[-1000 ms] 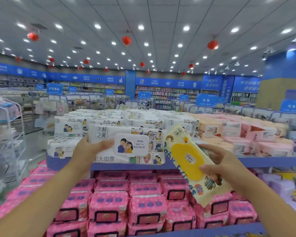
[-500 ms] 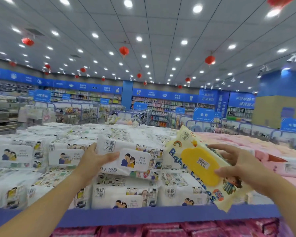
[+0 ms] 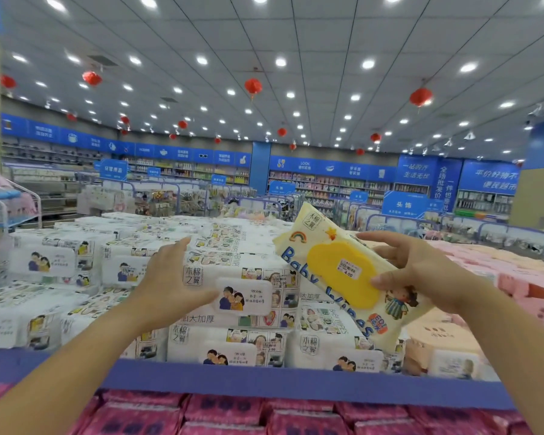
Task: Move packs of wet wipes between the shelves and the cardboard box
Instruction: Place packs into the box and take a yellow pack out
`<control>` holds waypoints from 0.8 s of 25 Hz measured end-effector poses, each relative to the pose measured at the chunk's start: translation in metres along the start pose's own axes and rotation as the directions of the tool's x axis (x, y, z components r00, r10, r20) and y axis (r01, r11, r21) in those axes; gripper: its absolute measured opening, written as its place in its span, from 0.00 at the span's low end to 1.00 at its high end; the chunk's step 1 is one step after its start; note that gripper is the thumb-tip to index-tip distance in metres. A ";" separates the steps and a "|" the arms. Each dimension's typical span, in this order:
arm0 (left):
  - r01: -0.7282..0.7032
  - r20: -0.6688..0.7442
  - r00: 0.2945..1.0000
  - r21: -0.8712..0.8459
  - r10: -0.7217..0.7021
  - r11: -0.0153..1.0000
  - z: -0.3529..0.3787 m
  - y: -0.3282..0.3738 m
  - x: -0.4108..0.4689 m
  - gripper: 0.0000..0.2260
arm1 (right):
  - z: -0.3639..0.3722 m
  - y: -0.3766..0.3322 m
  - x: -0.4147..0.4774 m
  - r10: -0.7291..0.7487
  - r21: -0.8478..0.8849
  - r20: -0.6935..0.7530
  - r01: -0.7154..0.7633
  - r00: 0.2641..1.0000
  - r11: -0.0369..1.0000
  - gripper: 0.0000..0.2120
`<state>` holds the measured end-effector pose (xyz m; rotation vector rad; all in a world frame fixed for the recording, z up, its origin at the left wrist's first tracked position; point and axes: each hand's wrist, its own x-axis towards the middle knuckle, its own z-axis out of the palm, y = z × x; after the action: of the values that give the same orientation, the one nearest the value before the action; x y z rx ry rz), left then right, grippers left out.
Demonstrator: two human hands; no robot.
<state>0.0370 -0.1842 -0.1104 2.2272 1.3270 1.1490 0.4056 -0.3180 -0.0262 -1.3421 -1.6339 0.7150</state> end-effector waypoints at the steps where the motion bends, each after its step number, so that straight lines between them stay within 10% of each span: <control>1: -0.128 -0.075 0.989 -0.038 0.125 0.991 -0.001 0.017 -0.009 0.44 | 0.002 -0.001 0.001 -0.010 0.010 0.020 0.010 1.000 1.000 0.40; 3: -0.300 -0.114 0.953 -0.193 0.282 0.934 0.002 0.060 -0.016 0.39 | 0.003 -0.006 0.001 -0.021 0.020 0.057 0.019 0.998 1.000 0.40; 10: -0.107 0.287 0.905 -0.559 0.313 0.822 0.035 0.128 0.013 0.45 | -0.002 -0.016 -0.054 0.094 -0.081 0.166 -0.081 0.982 0.993 0.35; 17: 0.283 0.563 0.716 -0.775 0.414 0.564 0.139 0.188 -0.025 0.44 | -0.043 -0.009 -0.164 0.296 -0.230 -0.107 -0.313 0.949 0.921 0.33; 20: 0.466 0.628 0.675 -0.770 0.389 0.435 0.177 0.219 -0.067 0.25 | -0.070 0.000 -0.227 0.341 -0.271 -0.296 -0.421 0.892 0.866 0.28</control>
<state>0.2861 -0.3317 -0.1217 1.4281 0.2007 0.5025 0.4748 -0.5433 -0.0551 -1.9558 -1.3397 0.4891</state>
